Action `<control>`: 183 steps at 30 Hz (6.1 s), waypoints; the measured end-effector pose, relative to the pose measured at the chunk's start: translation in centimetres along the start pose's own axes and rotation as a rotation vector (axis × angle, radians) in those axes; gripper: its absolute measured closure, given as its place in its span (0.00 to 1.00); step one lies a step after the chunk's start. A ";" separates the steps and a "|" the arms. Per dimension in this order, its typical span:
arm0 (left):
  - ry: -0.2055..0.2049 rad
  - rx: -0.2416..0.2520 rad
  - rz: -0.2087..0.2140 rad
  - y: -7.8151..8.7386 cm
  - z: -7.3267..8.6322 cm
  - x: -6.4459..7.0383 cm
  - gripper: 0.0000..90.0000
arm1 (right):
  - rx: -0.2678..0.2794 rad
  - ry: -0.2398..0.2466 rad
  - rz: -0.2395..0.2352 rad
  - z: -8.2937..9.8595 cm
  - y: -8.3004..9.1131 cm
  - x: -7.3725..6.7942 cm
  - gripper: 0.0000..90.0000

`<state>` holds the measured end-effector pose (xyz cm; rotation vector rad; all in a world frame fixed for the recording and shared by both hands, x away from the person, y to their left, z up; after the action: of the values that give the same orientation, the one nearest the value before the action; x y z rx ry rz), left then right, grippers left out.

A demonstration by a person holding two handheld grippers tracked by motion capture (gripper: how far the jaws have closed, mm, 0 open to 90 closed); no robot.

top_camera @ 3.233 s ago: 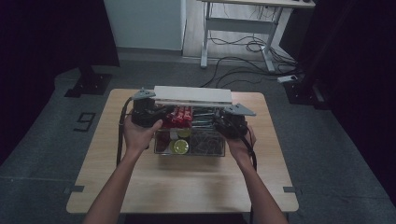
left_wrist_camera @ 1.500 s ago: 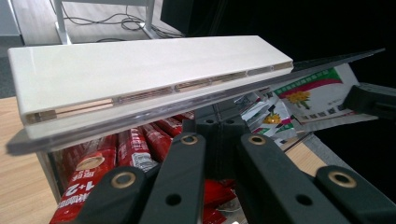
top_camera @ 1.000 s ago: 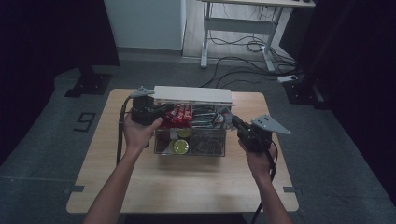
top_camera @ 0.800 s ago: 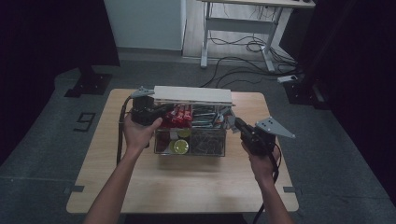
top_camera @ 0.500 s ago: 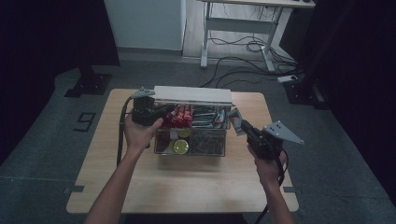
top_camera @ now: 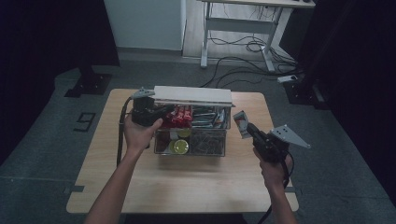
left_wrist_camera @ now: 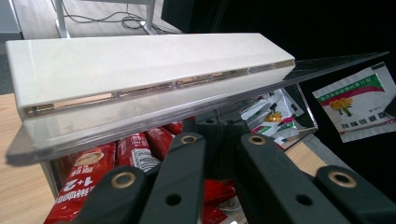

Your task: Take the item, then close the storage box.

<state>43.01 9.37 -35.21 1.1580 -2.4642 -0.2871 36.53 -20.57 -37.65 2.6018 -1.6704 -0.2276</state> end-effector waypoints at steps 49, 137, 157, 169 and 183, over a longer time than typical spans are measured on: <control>-0.009 -0.012 -0.003 -0.2 0.6 0.4 1.00 | -0.164 -0.157 0.101 12.5 1.0 6.0 0.99; 0.002 -0.020 0.017 0.8 2.3 0.8 1.00 | -0.274 -0.196 0.277 18.6 2.0 11.0 0.63; 0.015 -0.017 0.030 1.9 3.5 0.7 1.00 | -0.276 -0.204 0.281 19.0 2.2 11.2 0.64; 0.021 -0.024 0.037 2.6 4.5 0.5 1.00 | -0.283 -0.201 0.282 19.2 2.2 11.1 0.64; 0.048 -0.012 0.062 3.1 5.7 0.2 0.98 | -0.298 -0.198 0.284 19.7 2.2 11.1 0.64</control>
<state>38.29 11.27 -39.16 1.0695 -2.4485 -0.2528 36.27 -30.71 -57.96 2.1593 -1.8732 -0.6809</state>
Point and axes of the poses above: each handheld gripper's, and its own axes: y roughly backward along the jaws, z roughly out of its underside, x roughly to its right, the point moved 7 cm from there along -y, roughly forward along the jaws, and after that the axes turned 5 degrees about x, right-handed, at the moved point
